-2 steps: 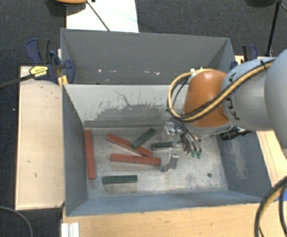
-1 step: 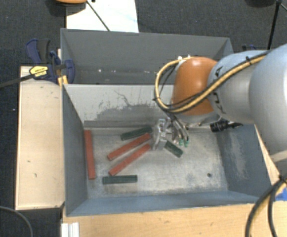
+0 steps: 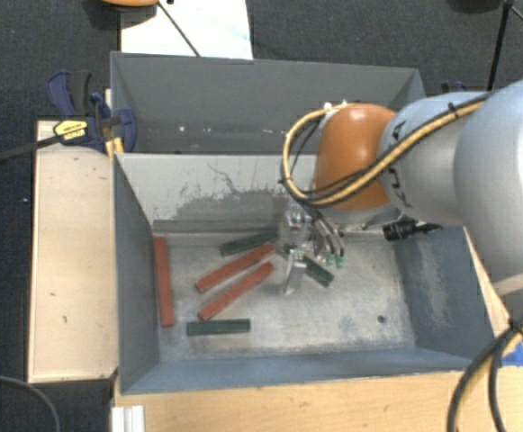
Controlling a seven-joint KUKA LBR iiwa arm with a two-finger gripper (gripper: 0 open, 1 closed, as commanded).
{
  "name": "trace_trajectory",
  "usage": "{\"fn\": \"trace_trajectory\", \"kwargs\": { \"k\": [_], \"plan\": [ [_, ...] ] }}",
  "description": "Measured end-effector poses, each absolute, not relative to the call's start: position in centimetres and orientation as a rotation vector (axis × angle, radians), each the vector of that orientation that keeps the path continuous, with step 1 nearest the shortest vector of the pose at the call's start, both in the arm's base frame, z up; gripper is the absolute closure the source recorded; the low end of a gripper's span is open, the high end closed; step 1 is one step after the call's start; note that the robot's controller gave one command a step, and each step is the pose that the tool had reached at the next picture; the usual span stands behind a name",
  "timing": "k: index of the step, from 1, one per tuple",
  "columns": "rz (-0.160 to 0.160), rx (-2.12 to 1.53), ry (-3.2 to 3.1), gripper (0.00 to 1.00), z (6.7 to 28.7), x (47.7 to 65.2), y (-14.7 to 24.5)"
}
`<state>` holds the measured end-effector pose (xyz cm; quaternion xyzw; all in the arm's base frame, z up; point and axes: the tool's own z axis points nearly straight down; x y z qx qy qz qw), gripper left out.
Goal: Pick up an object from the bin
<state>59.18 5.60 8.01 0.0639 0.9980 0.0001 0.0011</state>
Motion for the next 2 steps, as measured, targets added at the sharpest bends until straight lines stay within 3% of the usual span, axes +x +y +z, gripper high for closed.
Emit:
{"fn": "trace_trajectory", "kwargs": {
  "k": [1, 2],
  "plan": [
    [0.0, 0.2, 3.133, 0.0, 8.0, 59.2, 5.6],
    [0.003, 0.222, 3.133, 0.0, 9.0, 56.8, 0.8]
  ]
}}
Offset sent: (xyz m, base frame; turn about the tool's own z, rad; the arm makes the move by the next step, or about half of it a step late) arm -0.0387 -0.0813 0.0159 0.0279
